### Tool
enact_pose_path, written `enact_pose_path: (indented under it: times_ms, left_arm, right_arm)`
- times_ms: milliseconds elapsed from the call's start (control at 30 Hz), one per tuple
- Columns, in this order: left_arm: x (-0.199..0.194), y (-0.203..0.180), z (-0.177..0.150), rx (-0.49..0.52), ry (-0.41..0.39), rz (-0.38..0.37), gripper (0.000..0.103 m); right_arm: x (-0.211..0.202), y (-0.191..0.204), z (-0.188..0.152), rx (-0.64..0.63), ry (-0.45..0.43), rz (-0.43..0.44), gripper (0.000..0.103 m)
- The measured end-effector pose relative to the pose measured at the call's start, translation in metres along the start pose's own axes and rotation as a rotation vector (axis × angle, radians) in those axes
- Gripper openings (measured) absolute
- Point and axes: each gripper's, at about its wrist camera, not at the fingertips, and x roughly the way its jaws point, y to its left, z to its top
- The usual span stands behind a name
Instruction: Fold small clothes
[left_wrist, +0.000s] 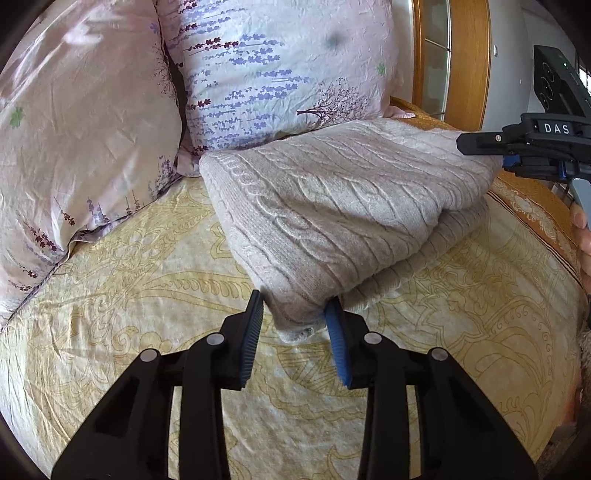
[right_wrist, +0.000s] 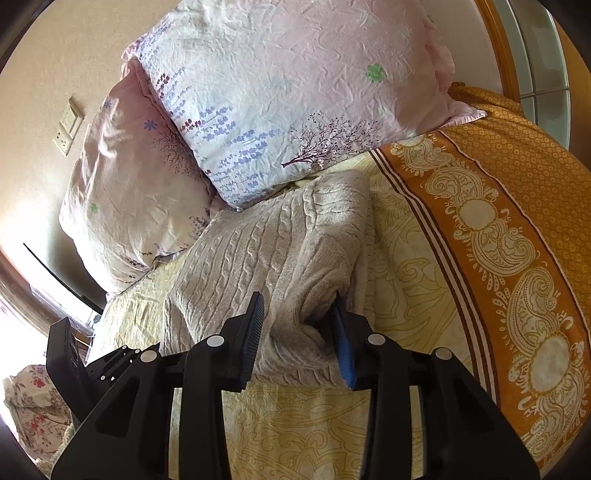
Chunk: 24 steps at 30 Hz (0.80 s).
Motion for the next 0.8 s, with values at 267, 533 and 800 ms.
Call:
enact_pose_path:
  times_ms: [267,533,800]
  left_arm:
    - [0.003,-0.003,0.007,0.026,-0.01,0.017,0.024]
    - [-0.008,0.014,0.012,-0.083,-0.072,-0.009,0.012]
    - [-0.017,0.032,0.013,-0.215,-0.101,-0.059,0.012]
  right_arm:
    - [0.007,0.002,-0.002,-0.008,-0.002,-0.005,0.018]
    - [-0.019,-0.005,0.007,0.062,-0.117,0.084,0.012]
    - [-0.029,0.001,0.002,0.042,-0.145,0.111,0.012]
